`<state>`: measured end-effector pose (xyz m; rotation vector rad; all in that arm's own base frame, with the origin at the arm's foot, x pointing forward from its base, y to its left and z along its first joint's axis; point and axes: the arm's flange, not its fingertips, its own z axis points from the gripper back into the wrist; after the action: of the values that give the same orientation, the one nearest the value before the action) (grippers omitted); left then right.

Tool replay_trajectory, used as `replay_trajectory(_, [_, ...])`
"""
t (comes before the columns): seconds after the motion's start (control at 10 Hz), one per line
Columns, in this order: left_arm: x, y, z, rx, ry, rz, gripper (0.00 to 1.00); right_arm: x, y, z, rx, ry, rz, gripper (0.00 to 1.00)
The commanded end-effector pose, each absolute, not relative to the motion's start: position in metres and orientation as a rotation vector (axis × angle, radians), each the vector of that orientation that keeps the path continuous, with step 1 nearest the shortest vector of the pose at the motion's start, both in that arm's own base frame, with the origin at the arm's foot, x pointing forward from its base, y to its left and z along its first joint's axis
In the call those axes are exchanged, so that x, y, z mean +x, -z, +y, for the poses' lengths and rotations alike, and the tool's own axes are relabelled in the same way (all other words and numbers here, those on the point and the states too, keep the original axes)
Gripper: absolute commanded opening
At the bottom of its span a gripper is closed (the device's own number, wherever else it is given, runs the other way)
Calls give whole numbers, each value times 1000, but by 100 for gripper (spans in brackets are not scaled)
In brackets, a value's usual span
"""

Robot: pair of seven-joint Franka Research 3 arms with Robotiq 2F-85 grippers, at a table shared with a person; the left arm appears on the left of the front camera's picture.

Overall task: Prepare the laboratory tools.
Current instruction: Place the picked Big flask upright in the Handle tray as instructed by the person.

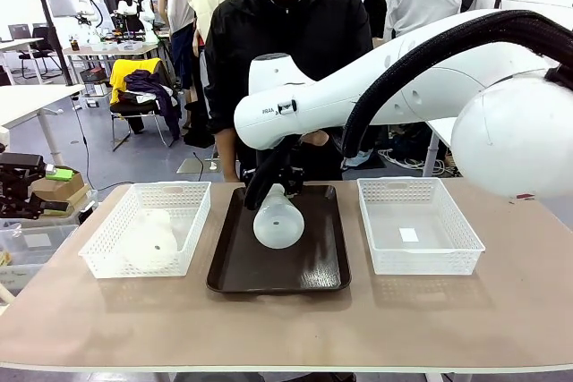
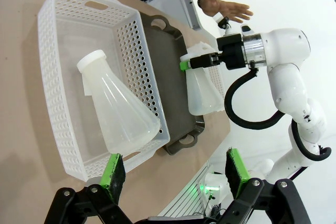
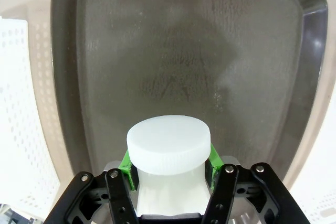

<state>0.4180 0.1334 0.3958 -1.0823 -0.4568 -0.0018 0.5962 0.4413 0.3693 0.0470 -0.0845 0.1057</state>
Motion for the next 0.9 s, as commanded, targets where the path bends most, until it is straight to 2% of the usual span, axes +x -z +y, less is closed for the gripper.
replay_trajectory(0.0, [417, -397, 134, -1088, -5, -460, 100, 597, -373, 442, 52, -87, -90, 0])
replay_trajectory(0.8, [417, -397, 134, -1088, -5, -460, 100, 597, -373, 442, 52, -87, -90, 0])
